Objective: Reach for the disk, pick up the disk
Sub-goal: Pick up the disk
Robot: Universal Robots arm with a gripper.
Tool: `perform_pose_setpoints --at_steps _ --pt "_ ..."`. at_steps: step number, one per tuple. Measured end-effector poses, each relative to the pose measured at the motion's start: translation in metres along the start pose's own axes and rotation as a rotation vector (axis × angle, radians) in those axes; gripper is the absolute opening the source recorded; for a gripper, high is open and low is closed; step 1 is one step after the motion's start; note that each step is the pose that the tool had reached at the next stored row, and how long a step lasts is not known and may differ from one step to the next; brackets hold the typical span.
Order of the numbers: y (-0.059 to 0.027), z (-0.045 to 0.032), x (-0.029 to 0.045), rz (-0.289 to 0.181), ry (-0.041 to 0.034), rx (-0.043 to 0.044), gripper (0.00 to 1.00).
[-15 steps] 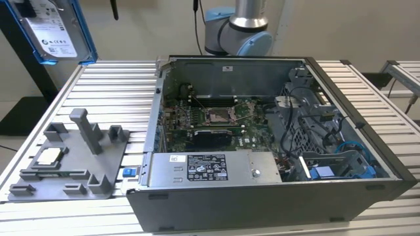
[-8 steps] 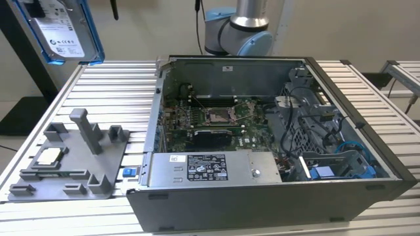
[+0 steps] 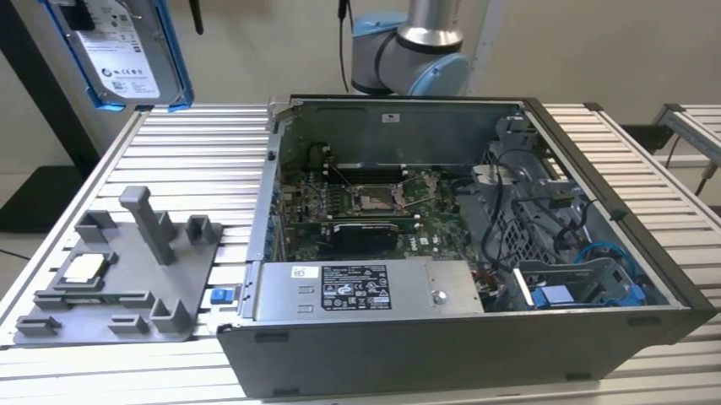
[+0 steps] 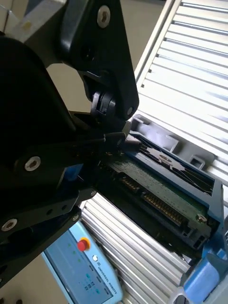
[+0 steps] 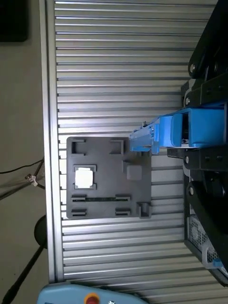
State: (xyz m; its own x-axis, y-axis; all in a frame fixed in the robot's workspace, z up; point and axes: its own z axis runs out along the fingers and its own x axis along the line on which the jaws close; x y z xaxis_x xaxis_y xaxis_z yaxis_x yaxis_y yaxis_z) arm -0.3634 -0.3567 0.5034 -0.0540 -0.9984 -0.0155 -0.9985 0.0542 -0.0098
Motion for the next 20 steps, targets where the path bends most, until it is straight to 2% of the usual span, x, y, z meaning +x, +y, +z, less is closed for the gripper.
perform_pose_setpoints --at_steps 20 --pt "-0.0398 0.0005 -0.0022 0.0 -0.0001 0.0001 0.0"
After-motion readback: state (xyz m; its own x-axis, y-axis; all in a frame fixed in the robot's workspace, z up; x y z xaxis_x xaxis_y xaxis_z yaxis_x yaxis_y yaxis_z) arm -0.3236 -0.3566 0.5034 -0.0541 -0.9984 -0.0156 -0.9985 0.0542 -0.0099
